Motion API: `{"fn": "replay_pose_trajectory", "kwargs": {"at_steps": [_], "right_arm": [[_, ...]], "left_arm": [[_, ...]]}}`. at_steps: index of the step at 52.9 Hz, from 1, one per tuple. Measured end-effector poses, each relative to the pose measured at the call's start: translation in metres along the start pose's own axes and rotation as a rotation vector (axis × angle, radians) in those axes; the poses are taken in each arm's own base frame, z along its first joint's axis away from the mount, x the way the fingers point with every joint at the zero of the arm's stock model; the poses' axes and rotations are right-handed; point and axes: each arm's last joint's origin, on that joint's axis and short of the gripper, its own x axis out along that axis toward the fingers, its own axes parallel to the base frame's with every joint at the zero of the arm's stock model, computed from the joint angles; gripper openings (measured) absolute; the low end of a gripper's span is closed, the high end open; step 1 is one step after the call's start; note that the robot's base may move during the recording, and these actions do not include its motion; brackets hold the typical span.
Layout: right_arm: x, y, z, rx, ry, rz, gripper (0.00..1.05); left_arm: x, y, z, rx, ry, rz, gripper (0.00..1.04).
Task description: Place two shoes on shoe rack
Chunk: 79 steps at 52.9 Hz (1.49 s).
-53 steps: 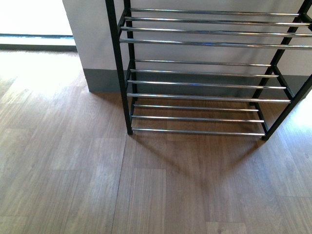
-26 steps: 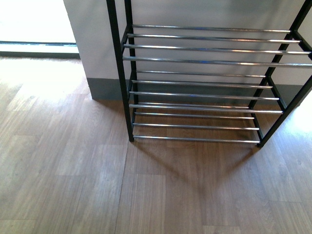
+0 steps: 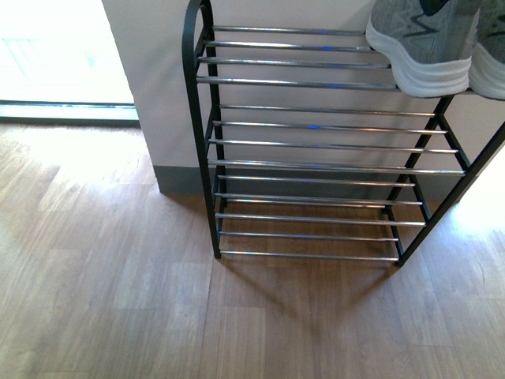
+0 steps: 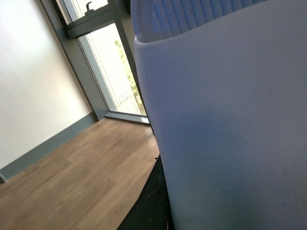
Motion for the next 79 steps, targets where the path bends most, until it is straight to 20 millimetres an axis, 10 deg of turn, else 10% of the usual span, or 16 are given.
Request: {"fn": "replay_pose_trajectory", "kwargs": {"at_steps": [79], "right_arm": [[0.0000,0.0002,0.0000,0.000,-0.001,0.005,0.02]], "left_arm": [[0.0000,0.0001,0.0000,0.000,0.002,0.003,0.02]]}}
